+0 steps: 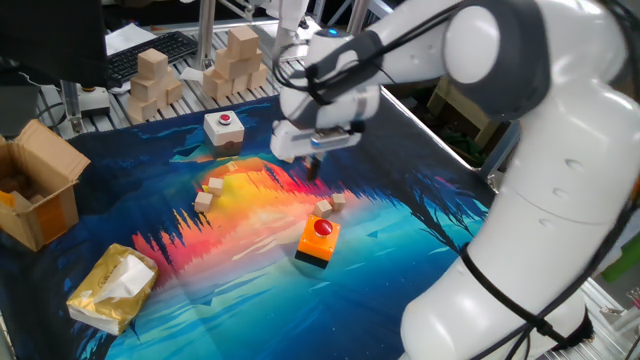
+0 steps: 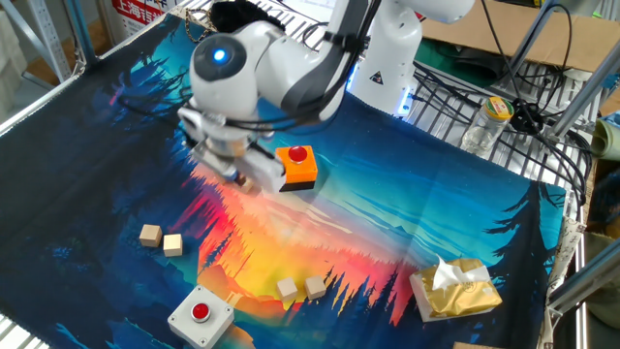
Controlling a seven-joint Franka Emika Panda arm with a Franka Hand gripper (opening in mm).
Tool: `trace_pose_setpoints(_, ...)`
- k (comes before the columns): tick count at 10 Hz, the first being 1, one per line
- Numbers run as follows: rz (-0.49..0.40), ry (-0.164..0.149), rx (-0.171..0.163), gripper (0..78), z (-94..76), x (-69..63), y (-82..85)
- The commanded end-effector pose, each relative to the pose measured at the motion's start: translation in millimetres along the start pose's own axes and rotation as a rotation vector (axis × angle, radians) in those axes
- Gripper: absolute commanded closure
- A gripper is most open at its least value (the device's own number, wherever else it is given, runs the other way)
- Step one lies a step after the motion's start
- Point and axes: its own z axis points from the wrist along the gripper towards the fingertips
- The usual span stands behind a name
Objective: Stack the blocks into a pyramid shape
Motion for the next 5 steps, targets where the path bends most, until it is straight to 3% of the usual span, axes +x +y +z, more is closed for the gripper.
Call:
trace_pose_setpoints(1,-0.053,-0.02,-0.003,77.6,10.1,37.5,-23.5)
trace_pose_setpoints(5,-0.073,-0.03,-0.002,77.6,14.7,45.5,-33.4)
